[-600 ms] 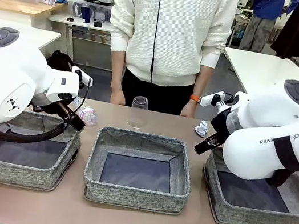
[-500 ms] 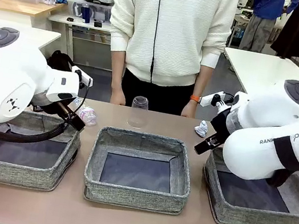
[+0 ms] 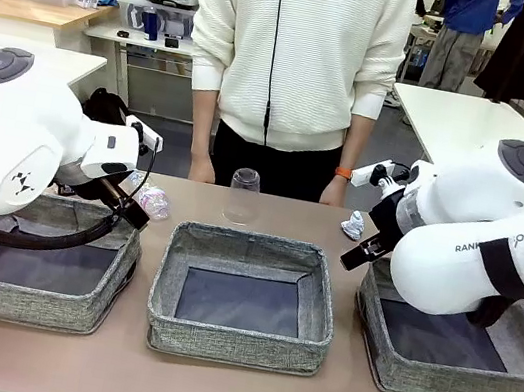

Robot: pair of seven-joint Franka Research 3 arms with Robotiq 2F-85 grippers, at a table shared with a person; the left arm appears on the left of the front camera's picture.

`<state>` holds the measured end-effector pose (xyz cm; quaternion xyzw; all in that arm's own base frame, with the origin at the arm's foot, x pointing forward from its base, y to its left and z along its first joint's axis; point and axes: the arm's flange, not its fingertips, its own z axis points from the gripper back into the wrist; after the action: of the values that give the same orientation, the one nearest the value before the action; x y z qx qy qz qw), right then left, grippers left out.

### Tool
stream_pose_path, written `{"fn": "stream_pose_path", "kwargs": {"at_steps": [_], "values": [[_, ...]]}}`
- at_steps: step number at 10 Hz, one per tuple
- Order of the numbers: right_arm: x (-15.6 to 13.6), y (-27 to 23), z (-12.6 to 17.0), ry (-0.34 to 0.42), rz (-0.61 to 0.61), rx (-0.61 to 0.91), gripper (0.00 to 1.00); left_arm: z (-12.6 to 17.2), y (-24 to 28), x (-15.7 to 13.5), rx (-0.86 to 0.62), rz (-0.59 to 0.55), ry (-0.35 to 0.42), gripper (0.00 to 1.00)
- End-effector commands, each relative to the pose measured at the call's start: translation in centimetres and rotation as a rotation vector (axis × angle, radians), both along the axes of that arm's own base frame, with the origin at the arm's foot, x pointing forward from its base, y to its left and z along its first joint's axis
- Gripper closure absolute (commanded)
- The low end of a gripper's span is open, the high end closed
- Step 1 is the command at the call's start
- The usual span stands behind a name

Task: Sort the waste into the appropriate baskets.
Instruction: Pick up the waste item pointed out by the person.

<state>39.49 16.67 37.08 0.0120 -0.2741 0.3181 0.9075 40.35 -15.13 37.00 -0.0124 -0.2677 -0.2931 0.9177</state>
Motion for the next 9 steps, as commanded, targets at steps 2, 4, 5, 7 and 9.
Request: {"fn": "stream_pose_path", "kwargs": {"at_steps": [2, 4, 5, 7, 9], "values": [[0.0, 0.0, 0.0, 0.0, 0.0, 0.001, 0.0, 0.0, 0.0, 0.0, 0.0, 0.0, 0.0, 0.0], [0.0, 0.0, 0.0, 0.0, 0.0, 0.001, 0.0, 0.0, 0.0, 0.0, 0.0, 0.0, 0.0, 0.0], [0.0, 0.0, 0.0, 0.0, 0.0, 0.001, 0.0, 0.0, 0.0, 0.0, 0.0, 0.0, 0.0, 0.0], [0.0, 0.0, 0.0, 0.0, 0.0, 0.0, 0.0, 0.0, 0.0, 0.0, 0.0, 0.0, 0.0, 0.0], [-5.5, -0.5, 7.0, -0.165, 0.027, -0.036, 0.0, 7.6, 2.6, -5.0, -0.054, -0.052, -0.165, 0.0]]}}
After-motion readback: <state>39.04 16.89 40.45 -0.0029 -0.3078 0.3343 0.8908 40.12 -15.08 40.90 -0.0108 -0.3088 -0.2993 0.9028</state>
